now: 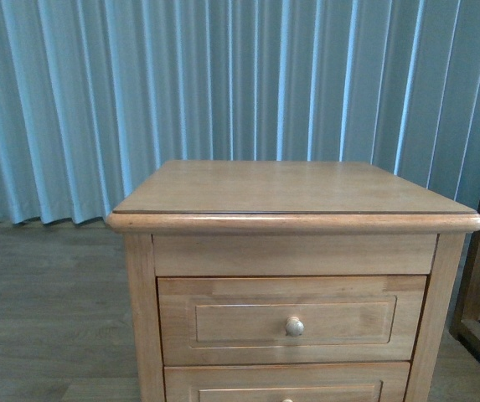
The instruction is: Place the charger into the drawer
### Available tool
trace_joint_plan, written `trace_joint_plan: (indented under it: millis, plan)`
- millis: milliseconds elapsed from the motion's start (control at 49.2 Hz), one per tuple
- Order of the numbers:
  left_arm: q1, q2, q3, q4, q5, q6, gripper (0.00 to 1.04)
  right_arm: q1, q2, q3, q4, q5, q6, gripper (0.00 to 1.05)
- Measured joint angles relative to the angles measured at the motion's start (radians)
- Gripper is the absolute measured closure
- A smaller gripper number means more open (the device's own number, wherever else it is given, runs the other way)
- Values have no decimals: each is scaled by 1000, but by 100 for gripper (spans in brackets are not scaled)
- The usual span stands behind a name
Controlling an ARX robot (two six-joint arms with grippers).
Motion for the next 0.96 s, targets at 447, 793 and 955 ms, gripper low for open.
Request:
trace_joint_plan:
  millis: [447,793,955]
  plan:
    - [0,0,0,0,0,0,6,0,-2,0,0,0,-1,102]
    - [0,0,0,0,0,0,6,0,-3,0,0,0,-1,25]
    - [0,0,0,0,0,0,6,0,-3,0,0,0,-1,9]
